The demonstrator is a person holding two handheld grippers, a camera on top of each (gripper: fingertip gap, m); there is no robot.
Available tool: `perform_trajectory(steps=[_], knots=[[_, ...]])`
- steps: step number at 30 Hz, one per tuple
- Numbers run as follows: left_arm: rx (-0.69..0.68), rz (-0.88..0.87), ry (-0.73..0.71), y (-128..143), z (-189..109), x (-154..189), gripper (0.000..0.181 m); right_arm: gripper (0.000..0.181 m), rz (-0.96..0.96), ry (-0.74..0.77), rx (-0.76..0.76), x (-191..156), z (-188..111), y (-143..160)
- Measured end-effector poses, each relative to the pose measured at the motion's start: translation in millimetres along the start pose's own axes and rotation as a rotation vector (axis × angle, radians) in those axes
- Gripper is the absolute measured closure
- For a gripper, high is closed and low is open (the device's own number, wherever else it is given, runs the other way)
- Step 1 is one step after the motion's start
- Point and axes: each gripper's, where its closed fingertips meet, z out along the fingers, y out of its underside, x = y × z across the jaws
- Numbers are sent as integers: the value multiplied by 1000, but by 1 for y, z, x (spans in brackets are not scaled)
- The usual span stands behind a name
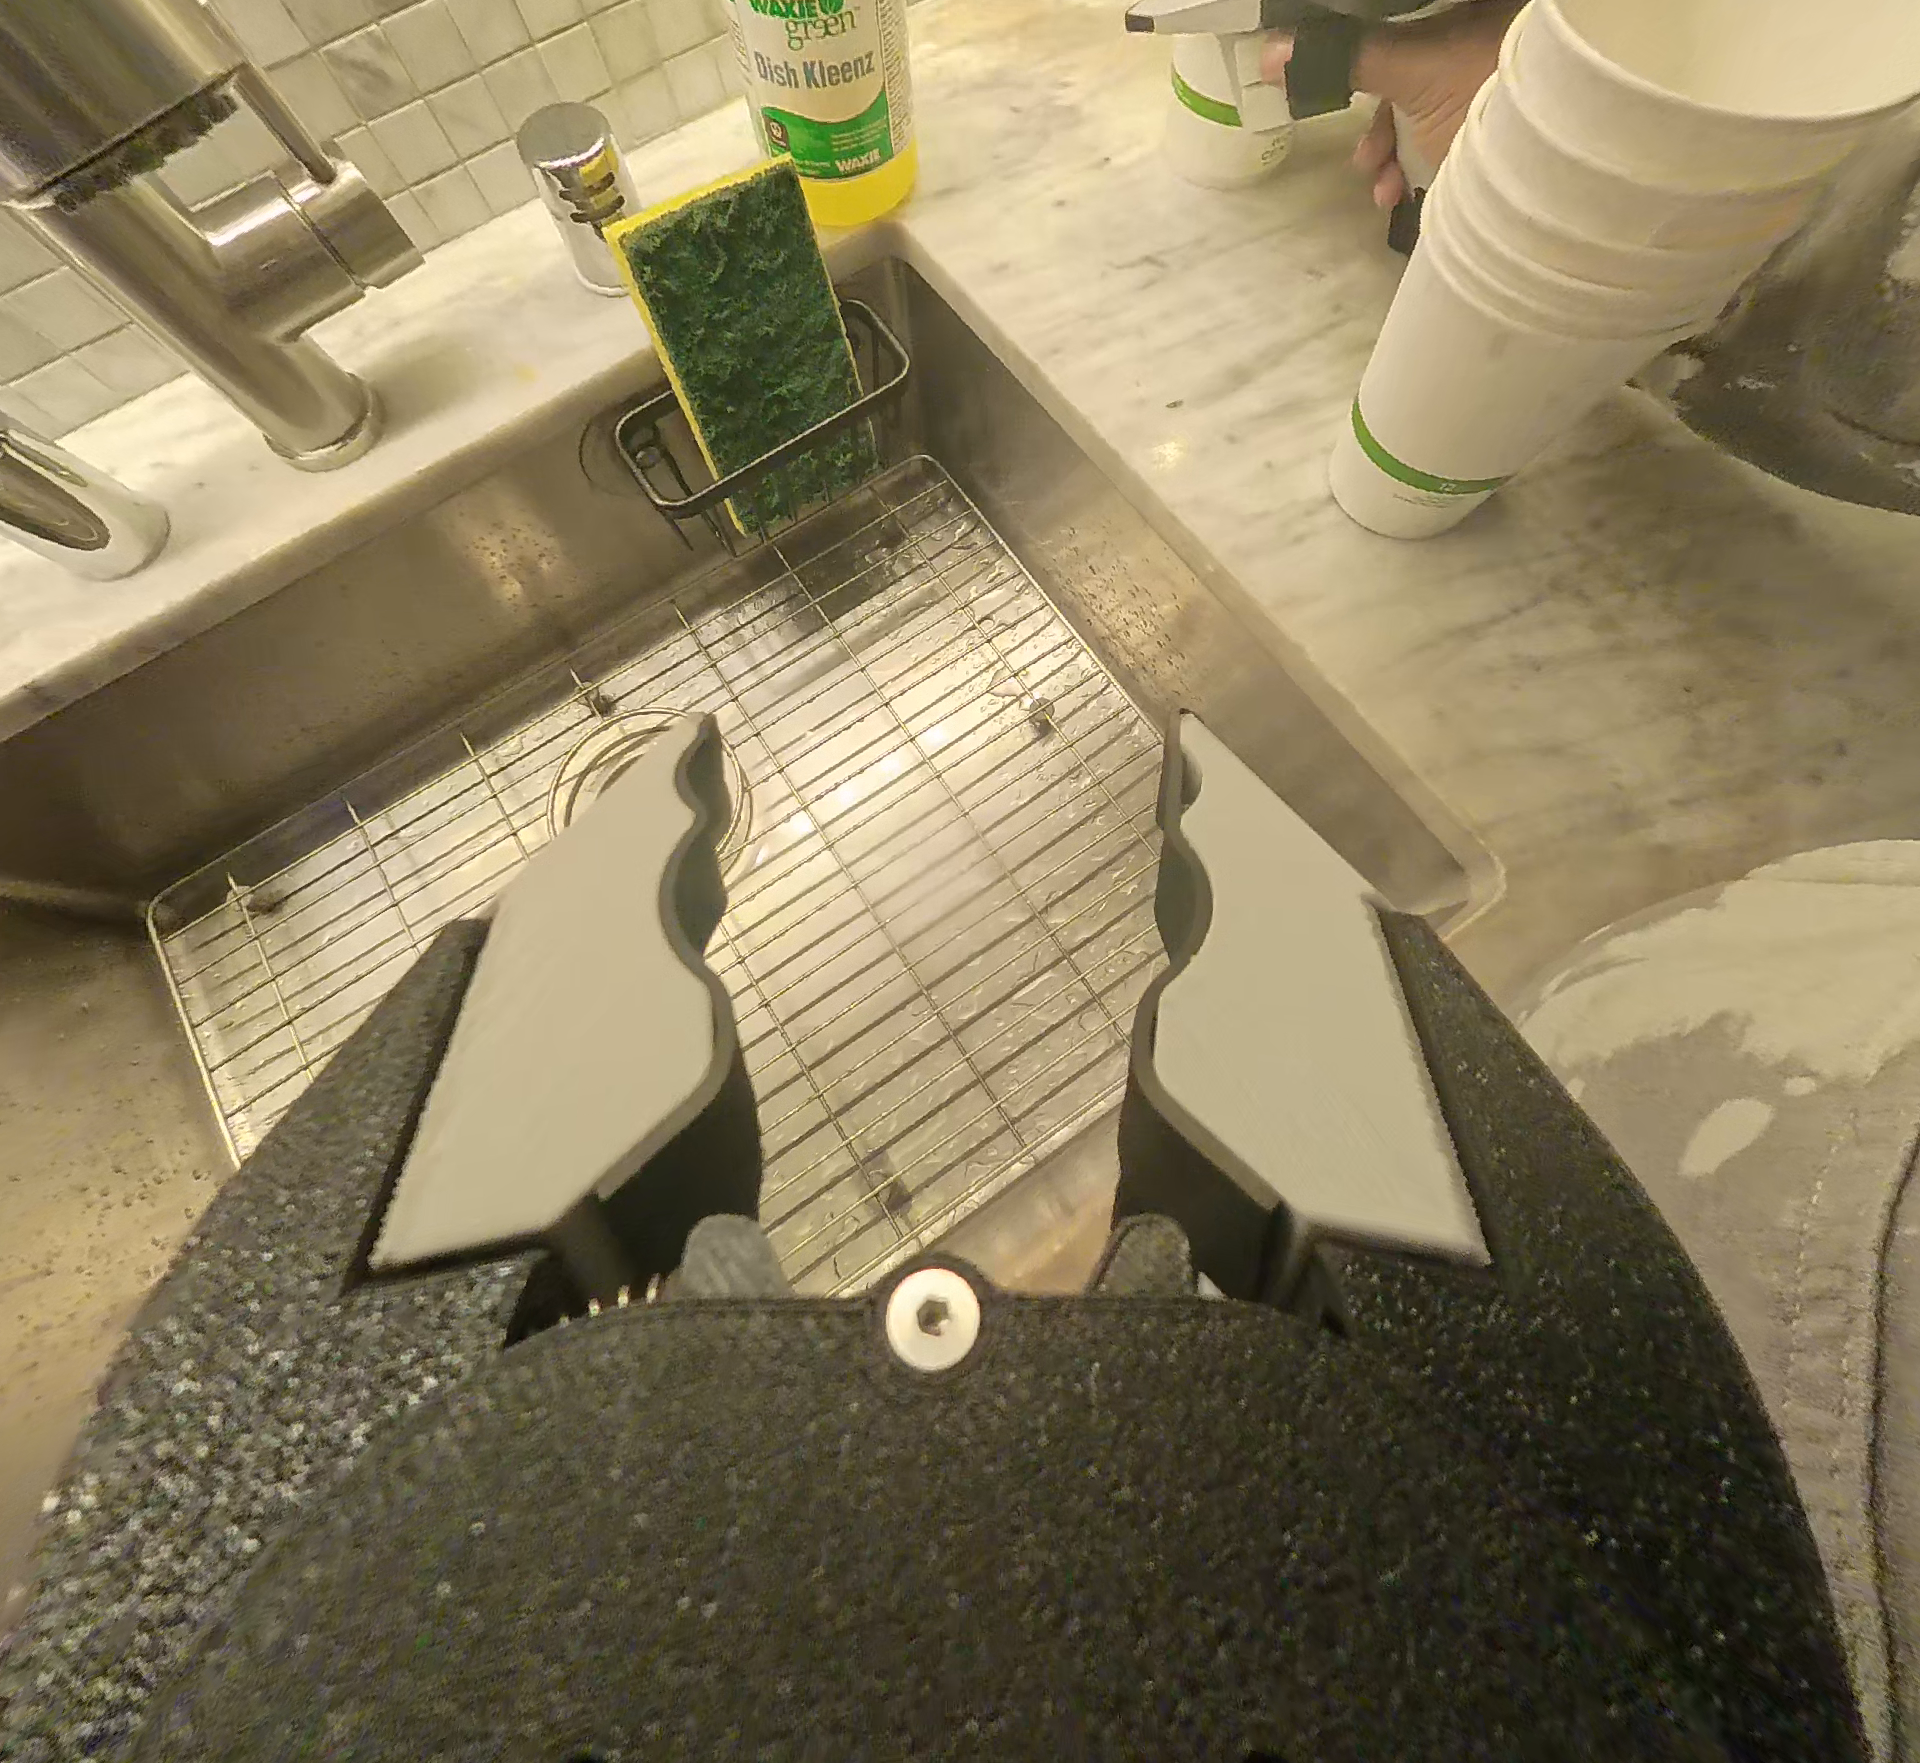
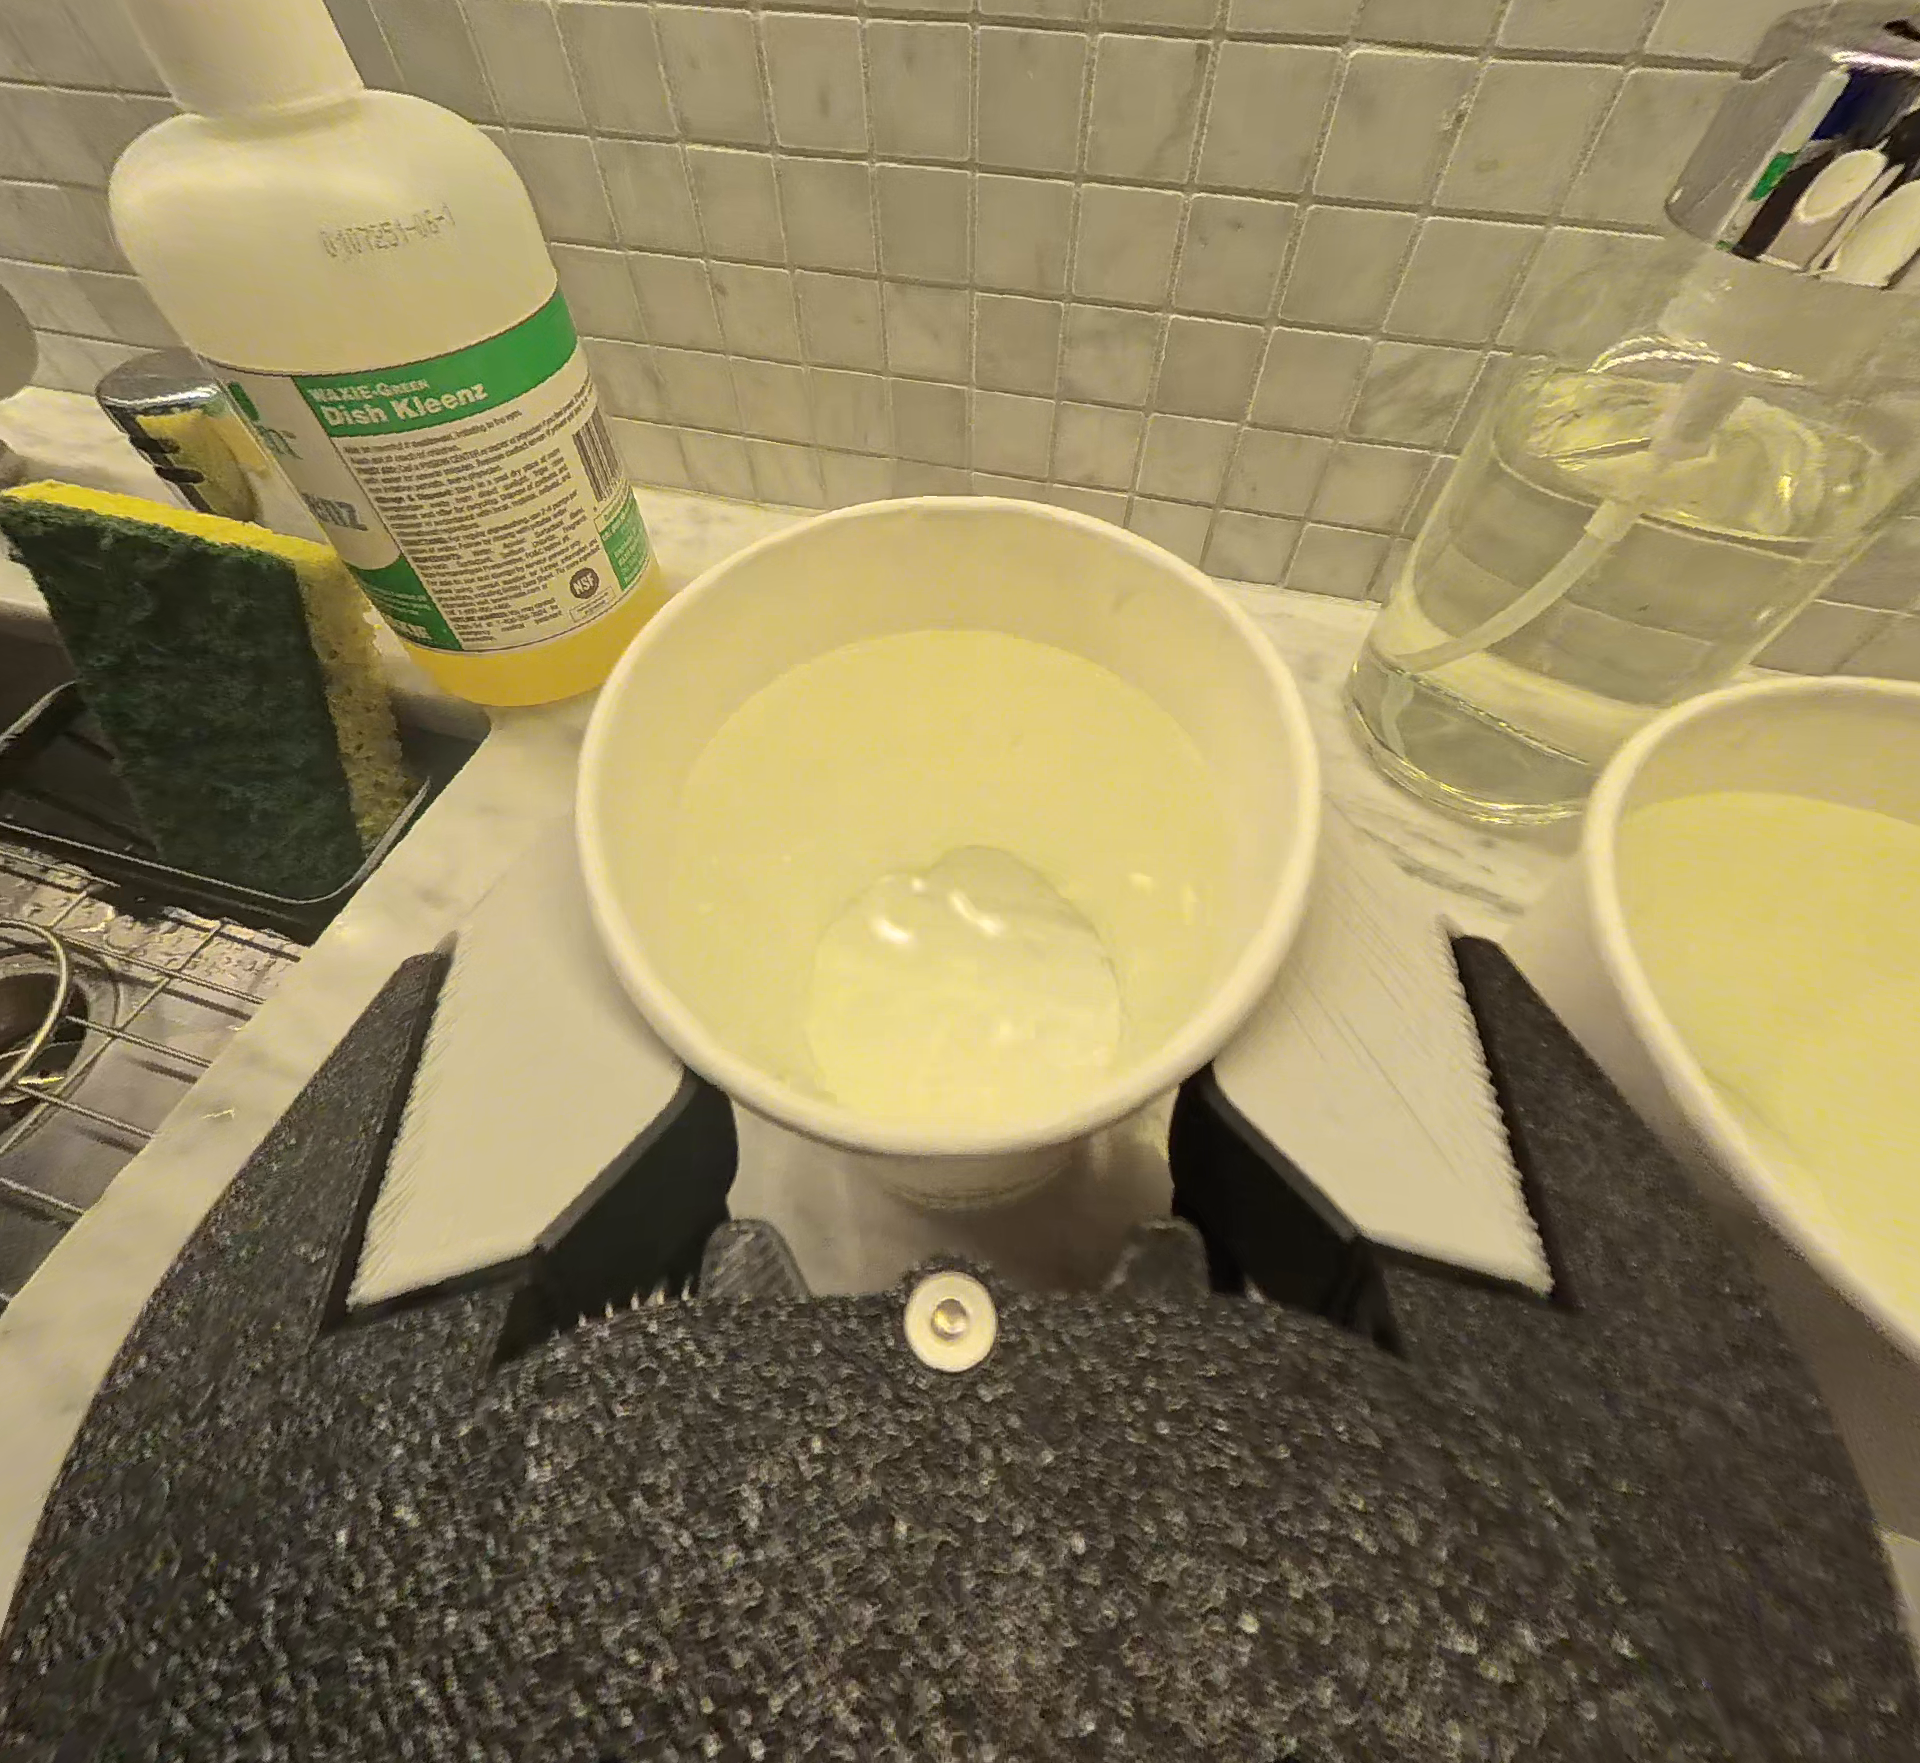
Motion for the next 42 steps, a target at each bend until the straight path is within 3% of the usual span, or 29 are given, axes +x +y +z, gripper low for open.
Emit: perform_trajectory(steps=[12, 20, 27, 34, 42], knots=[[-12, 3, 16, 2, 5, -3, 98, 93, -1, -68, 123, -11, -41, -18], [26, 23, 58, -7, 8, 6, 98, 96, -56, -107, 226, -3, -105, -90], [83, 26, 99, -9, -2, 12, 97, 96, -119, -117, 195, -6, -171, -159], [144, 11, 126, 1, -24, 4, 97, 92, -149, -175, 97, -50, -222, -205], [203, -14, 130, 29, -60, -34, 98, 103, -173, -271, 10, -156, -248, -213]])
